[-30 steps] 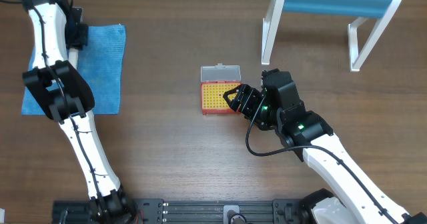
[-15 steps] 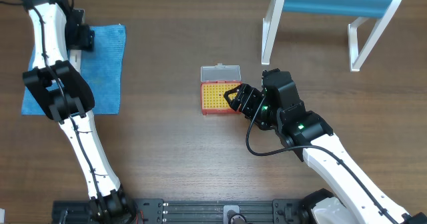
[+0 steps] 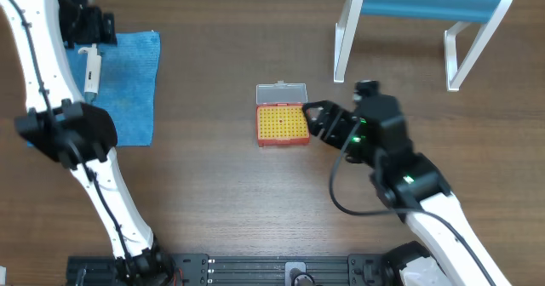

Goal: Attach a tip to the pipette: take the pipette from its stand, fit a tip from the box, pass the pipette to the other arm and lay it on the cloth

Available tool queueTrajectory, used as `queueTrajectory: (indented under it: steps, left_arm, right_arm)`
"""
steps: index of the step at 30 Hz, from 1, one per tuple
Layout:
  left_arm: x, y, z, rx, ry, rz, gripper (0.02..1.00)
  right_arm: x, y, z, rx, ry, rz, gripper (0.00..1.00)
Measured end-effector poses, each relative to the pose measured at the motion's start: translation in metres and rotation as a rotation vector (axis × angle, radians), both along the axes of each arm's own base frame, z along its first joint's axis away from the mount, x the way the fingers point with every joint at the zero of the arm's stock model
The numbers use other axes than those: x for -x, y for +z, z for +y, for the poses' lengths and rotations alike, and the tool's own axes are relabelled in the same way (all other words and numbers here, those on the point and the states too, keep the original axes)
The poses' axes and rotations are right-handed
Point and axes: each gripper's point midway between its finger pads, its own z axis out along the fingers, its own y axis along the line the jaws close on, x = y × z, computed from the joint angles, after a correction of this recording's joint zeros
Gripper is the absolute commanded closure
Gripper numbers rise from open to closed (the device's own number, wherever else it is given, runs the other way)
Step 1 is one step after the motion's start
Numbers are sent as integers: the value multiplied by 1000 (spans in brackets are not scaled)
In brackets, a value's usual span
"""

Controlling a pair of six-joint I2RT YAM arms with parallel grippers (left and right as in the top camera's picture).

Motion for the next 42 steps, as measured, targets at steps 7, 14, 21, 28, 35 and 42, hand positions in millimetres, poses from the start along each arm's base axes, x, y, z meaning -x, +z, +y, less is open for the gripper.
queueTrajectory:
  steps: [7,14,21,28,35,42]
  left_arm:
    - [74,202,-129,5,-209,-477,104]
    - [257,255,-213,187,-357,-653,104]
    - [328,160,-192,268,-159,-505,104]
    - [326,125,-192,285,-72,-452,102]
    - [325,120,-191,277,-67,-438,104]
    - [267,160,-149,188,112,-898,104]
  right_arm:
    - [10,49,-37,293,27,-352,27]
    - [73,52,-67,584,115,-478,25]
    - [116,45,-105,655,12,-695,27]
    - [117,-21,-124,823,47,-494,27]
    - [134,-56,-134,890,122,-357,25]
    - [133,-56,-134,895,119,-354,27]
